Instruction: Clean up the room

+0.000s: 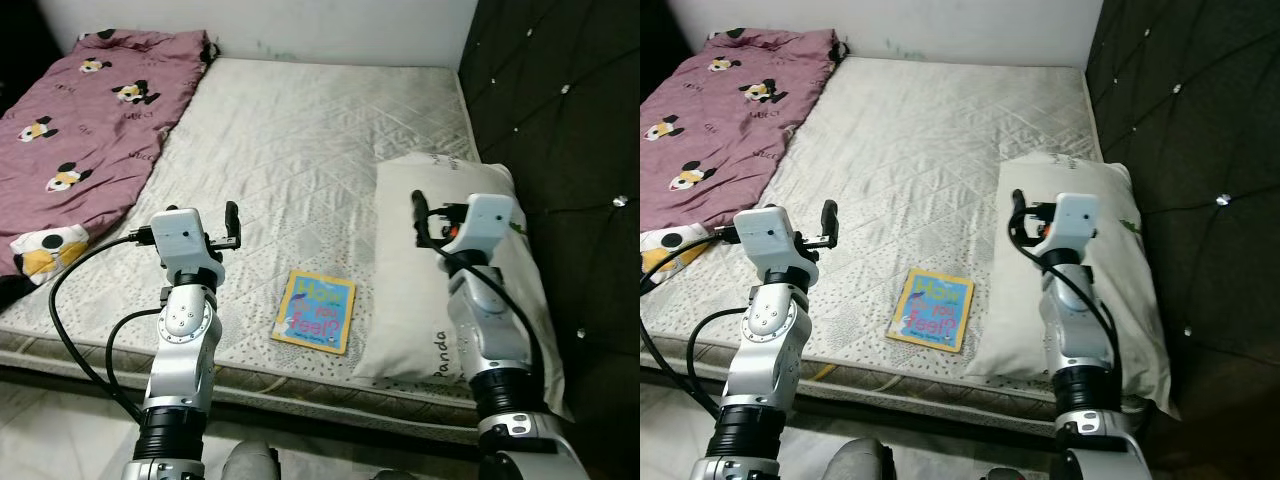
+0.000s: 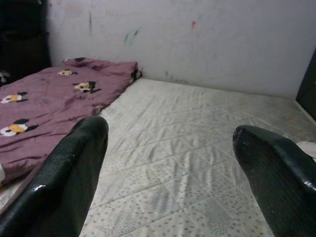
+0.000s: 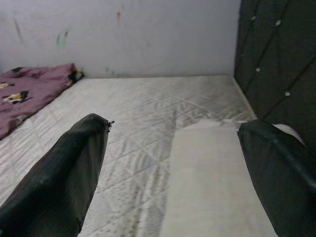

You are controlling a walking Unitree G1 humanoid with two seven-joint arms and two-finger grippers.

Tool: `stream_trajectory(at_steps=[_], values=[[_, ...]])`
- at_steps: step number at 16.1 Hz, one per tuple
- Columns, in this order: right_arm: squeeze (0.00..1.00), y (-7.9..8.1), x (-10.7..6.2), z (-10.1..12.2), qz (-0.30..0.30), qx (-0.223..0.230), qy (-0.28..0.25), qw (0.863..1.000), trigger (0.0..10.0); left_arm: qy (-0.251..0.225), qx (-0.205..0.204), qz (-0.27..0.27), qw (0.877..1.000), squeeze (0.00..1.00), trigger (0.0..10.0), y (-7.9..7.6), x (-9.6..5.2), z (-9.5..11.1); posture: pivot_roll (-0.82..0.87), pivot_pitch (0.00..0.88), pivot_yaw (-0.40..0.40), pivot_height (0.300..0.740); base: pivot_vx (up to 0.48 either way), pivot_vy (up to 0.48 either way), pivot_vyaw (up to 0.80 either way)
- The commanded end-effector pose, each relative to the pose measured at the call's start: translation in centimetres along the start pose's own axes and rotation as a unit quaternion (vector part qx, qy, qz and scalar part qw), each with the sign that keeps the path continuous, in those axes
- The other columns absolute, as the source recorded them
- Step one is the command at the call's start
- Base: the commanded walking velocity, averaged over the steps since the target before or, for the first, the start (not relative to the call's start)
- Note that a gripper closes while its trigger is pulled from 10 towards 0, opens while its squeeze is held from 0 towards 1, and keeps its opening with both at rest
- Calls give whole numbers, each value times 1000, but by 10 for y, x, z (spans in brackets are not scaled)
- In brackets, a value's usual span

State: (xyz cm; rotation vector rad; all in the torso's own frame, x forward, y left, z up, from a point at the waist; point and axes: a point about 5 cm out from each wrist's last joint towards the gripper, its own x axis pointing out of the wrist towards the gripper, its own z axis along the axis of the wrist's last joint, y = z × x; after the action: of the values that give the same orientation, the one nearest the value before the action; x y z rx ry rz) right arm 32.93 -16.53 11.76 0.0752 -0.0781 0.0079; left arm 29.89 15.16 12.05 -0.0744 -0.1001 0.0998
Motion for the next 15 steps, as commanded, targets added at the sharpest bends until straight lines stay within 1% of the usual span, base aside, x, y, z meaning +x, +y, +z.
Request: stream_trajectory(at_steps=[1, 8, 14, 15], values=[[0, 5, 0, 0, 7, -1, 0, 1000, 10000, -2, 4, 7, 1000, 0, 10000, 4, 1, 3, -29, 0, 37, 740, 0, 428, 0], [0, 0, 0, 0, 3, -8, 4, 1000, 10000, -1, 1, 5, 1000, 0, 10000, 3, 3, 3, -36, 0, 39, 740, 0, 459, 0], [0, -1, 2, 0, 5, -10, 3, 1000, 10000, 4, -5, 8, 1000, 0, 10000, 2, 5, 2, -40, 0, 37, 740, 0, 464, 0], [0, -1, 2, 0, 5, -11, 3, 1000, 10000, 4, -7, 9, 1000, 0, 10000, 2, 4, 2, -41, 0, 37, 740, 0, 480, -413]])
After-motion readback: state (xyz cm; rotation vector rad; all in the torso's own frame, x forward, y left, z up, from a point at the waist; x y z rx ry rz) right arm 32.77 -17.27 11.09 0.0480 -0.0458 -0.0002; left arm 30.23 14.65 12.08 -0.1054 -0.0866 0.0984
